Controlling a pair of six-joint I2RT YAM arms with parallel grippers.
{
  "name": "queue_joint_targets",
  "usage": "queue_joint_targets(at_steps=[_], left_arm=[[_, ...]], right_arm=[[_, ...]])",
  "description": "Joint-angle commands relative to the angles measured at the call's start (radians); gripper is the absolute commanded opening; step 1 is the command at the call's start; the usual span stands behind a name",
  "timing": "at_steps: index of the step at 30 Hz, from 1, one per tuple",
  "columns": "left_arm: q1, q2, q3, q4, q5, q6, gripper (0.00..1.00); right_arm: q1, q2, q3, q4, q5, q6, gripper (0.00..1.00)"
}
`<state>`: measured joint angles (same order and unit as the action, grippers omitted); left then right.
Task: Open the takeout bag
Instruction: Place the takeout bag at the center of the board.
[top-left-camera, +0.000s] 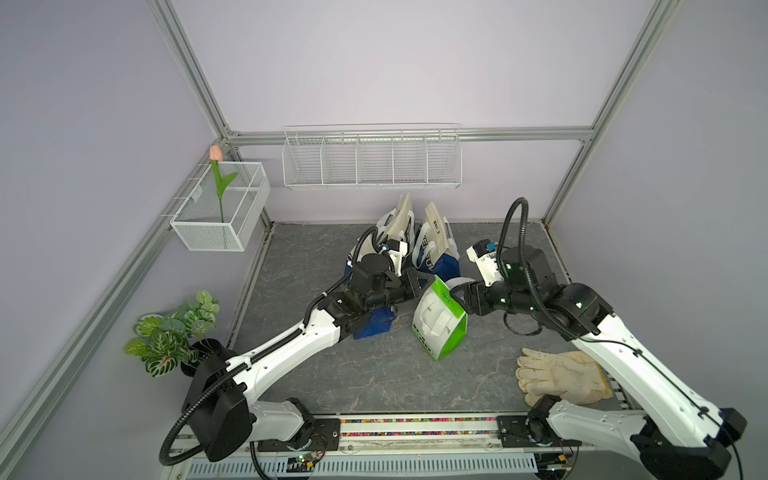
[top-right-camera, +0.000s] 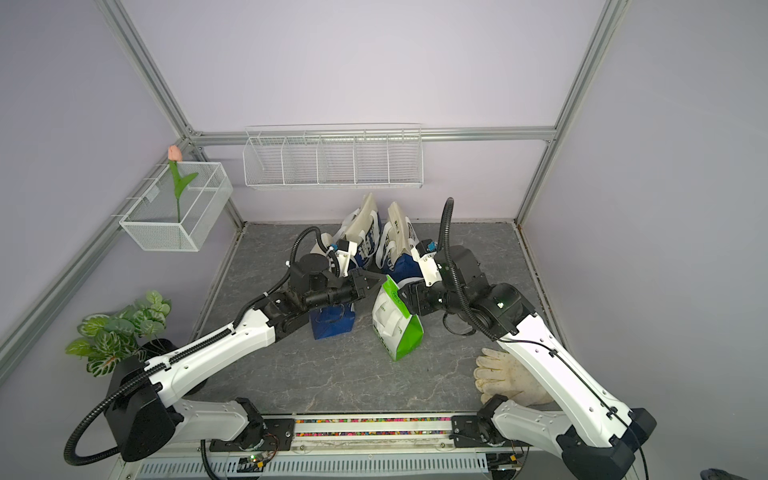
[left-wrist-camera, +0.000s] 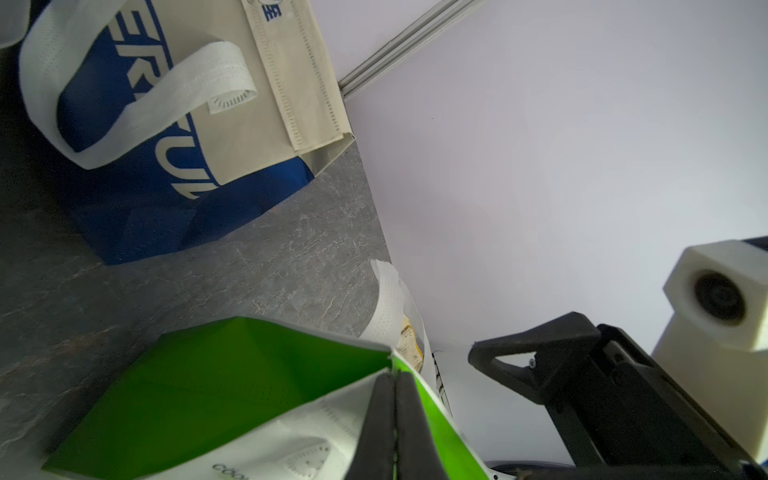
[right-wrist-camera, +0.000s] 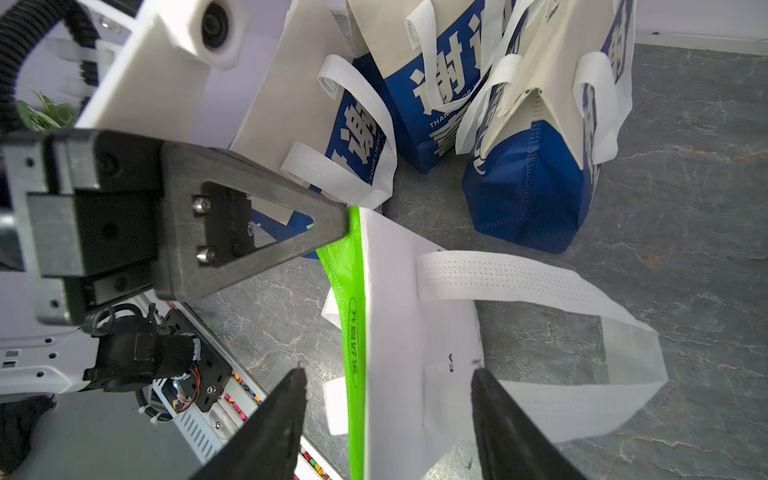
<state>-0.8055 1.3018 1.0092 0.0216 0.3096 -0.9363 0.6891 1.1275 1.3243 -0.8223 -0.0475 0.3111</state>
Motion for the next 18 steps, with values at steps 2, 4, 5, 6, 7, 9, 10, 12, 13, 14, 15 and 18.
queue_joint_targets(at_steps=[2, 4, 5, 6, 7, 9, 10, 12, 13, 14, 15, 18], left_arm=[[-0.004, -0.040, -0.026, 0.023, -0.034, -0.044, 0.00], [-0.004, -0.044, -0.034, 0.030, -0.032, -0.051, 0.00], [-0.004, -0.044, -0.038, 0.040, -0.027, -0.056, 0.00], [-0.004, -0.043, -0.040, 0.047, -0.023, -0.063, 0.00], [-0.004, -0.040, -0.041, 0.056, -0.019, -0.068, 0.00], [-0.006, -0.039, -0.044, 0.067, -0.014, -0.068, 0.00], [-0.005, -0.039, -0.048, 0.073, -0.013, -0.067, 0.00], [-0.006, -0.042, -0.067, 0.101, -0.002, -0.069, 0.00], [-0.006, -0.043, -0.082, 0.129, 0.006, -0.073, 0.00], [-0.006, -0.045, -0.096, 0.157, 0.013, -0.080, 0.00], [-0.006, -0.045, -0.107, 0.179, 0.018, -0.085, 0.00], [-0.007, -0.031, -0.109, 0.207, 0.038, -0.082, 0.00]], right_arm=[[0.018, 0.017, 0.016, -0.030, -0.001, -0.028, 0.67], [0.033, 0.028, 0.019, -0.020, -0.009, -0.029, 0.65], [0.040, 0.035, 0.021, -0.020, -0.011, -0.030, 0.62], [0.049, 0.045, 0.026, -0.020, -0.013, -0.032, 0.60], [0.057, 0.055, 0.030, -0.020, -0.010, -0.033, 0.58], [0.067, 0.074, 0.038, -0.027, 0.006, -0.033, 0.50], [0.068, 0.081, 0.041, -0.030, 0.022, -0.030, 0.43], [0.069, 0.086, 0.047, -0.040, 0.052, -0.027, 0.34], [0.069, 0.086, 0.052, -0.045, 0.062, -0.028, 0.30], [0.068, 0.085, 0.054, -0.046, 0.066, -0.029, 0.27], [0.067, 0.083, 0.056, -0.045, 0.063, -0.030, 0.24], [0.069, 0.084, 0.054, -0.035, 0.043, -0.027, 0.16]])
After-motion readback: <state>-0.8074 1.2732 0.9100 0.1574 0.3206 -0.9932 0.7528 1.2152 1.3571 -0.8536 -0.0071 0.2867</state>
